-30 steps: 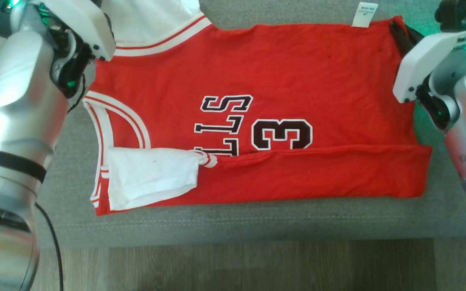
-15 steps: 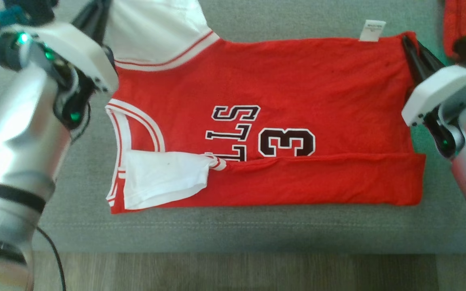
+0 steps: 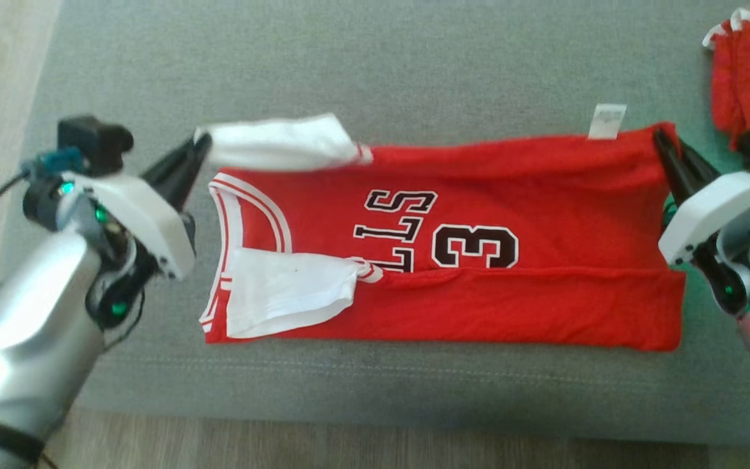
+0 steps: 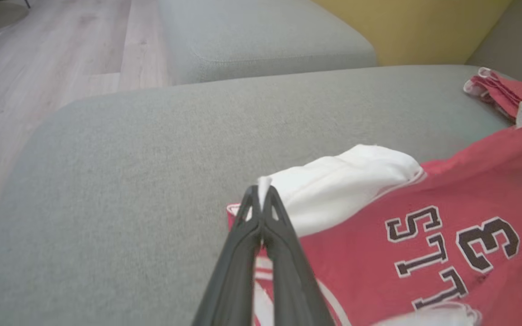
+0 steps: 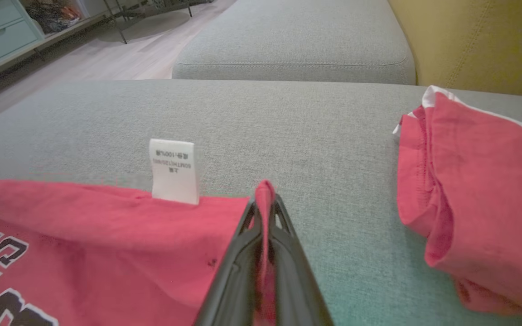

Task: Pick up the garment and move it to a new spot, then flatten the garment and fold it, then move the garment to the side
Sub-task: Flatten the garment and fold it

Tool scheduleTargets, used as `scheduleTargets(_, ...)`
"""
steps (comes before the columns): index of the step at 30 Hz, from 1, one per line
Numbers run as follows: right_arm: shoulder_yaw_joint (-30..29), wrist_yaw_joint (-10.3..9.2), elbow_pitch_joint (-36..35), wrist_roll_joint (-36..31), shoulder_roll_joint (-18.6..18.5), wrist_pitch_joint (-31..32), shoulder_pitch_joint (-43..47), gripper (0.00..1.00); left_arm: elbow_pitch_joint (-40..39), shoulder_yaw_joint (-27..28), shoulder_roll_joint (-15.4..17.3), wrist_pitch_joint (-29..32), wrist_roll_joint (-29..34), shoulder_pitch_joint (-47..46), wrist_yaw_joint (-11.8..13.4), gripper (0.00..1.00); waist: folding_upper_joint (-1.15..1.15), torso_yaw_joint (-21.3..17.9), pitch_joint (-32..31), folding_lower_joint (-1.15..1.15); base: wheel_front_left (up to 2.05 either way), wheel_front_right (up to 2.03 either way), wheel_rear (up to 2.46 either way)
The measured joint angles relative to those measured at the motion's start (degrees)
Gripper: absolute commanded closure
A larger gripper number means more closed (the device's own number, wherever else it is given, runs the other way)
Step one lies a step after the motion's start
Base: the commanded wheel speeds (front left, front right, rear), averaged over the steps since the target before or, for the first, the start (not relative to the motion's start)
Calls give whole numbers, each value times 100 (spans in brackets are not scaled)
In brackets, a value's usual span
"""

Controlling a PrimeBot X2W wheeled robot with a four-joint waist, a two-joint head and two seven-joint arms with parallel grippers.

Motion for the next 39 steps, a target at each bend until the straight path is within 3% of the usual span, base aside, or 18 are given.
scheduleTargets(9, 171, 0, -584, 218, -331, 722, 543, 100, -1122, -369, 508, 690, -78, 820, 153, 100, 0, 72, -209, 0, 0, 0, 0)
scheduleTargets(18, 167, 0, -1173, 310, -598, 1384, 900, 100, -1592, -572, 895, 1117, -148, 1171, 268, 100, 0, -3, -316, 0, 0, 0, 0)
scheduleTargets(30, 90, 0, -1730, 358, -767, 2131, 1318, 100, -1684, -684, 1000, 1168, -113, 1276, 417, 100, 0, -69, -395, 0, 0, 0, 0)
scheduleTargets(31, 87, 0, -1761, 358, -772, 2201, 1355, 87, -1682, -695, 1000, 1168, -109, 1279, 419, 100, 0, -71, -400, 0, 0, 0, 0)
scheduleTargets(32, 78, 0, -1792, 371, -773, 2284, 1403, 29, -1679, -703, 1000, 1168, -87, 1287, 420, 100, 0, -74, -409, 0, 0, 0, 0)
scheduleTargets(33, 74, 0, -1818, 414, -773, 2375, 1448, 0, -1670, -705, 1000, 1168, -64, 1304, 421, 100, 0, -76, -419, 0, 0, 0, 0)
scheduleTargets(35, -10, 0, -1827, 460, -775, 2543, 1553, 0, -1649, -721, 1000, 1167, -45, 1344, 426, 100, 0, -82, -442, 0, 0, 0, 0)
scheduleTargets(36, -58, 0, -1824, 453, -779, 2606, 1594, 0, -1627, -732, 1000, 1166, -22, 1366, 427, 95, 0, -84, -456, 0, 0, 0, 0)
scheduleTargets(37, -111, 0, -1826, 449, -781, 2660, 1636, 0, -1605, -742, 995, 1165, -20, 1379, 448, 61, 0, -85, -474, 0, 0, 0, 0)
scheduleTargets(38, -169, 0, -1824, 449, -780, 2708, 1661, 0, -1579, -743, 989, 1159, -20, 1391, 477, 38, 0, -86, -492, 0, 0, 0, 0)
scheduleTargets(39, -221, 0, -1828, 445, -780, 2749, 1677, 0, -1556, -744, 989, 1158, -21, 1394, 477, 4, 0, -87, -511, 0, 0, 0, 0)
